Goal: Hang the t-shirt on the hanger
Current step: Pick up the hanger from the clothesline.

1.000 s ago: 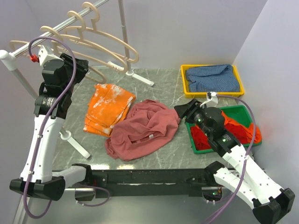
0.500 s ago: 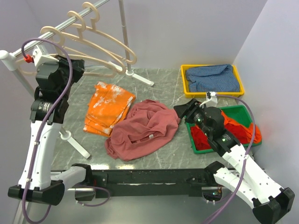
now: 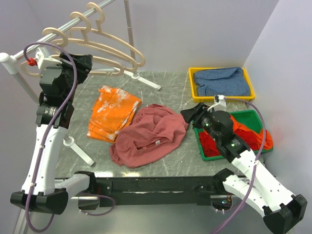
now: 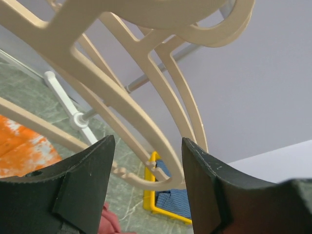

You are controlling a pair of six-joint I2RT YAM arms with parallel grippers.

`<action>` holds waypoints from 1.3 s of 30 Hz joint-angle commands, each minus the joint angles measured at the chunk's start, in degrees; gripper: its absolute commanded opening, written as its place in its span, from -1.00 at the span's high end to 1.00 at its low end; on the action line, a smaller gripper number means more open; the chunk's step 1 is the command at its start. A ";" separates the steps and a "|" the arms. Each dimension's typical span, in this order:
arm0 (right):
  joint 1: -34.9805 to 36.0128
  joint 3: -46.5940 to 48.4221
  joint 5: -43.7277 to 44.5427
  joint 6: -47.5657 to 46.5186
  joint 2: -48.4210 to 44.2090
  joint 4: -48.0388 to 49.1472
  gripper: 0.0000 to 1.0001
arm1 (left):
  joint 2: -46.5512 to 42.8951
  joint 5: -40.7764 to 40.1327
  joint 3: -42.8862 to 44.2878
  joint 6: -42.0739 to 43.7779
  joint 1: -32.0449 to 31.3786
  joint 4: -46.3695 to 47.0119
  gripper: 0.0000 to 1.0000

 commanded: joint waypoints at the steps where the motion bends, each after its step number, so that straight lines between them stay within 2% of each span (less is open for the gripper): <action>1: -0.23 2.90 -0.24 -1.10 -0.66 0.47 -0.36 | 1.52 3.11 -1.66 -4.54 0.96 8.72 -0.25; 8: -0.32 3.17 -0.50 -1.28 -0.83 0.12 -0.38 | 2.32 1.18 -4.65 -9.47 1.23 14.00 -0.19; 14: -0.23 2.99 -0.32 -1.19 -1.19 -0.06 -0.40 | 1.52 1.00 -7.11 -10.79 1.32 19.52 -0.04; 20: -0.23 2.73 0.02 -1.28 -1.54 -0.15 -0.40 | 1.79 1.79 -6.68 -11.14 1.32 20.15 0.33; 21: -0.23 2.73 0.03 -1.28 -1.45 -0.06 -0.40 | 1.70 1.79 -6.50 -11.23 1.32 20.06 0.46; 25: -0.23 2.90 -0.32 -1.37 -1.10 0.12 -0.41 | 1.00 2.06 -4.75 -9.57 1.32 18.49 0.65; 32: -0.23 3.25 -0.50 -1.63 -0.31 0.56 -0.41 | -2.78 3.90 -6.58 -9.03 1.32 15.50 0.64; 39: -0.14 3.78 0.20 -2.77 0.39 -0.49 -0.46 | -9.53 11.62 -12.91 -9.04 1.23 12.60 0.66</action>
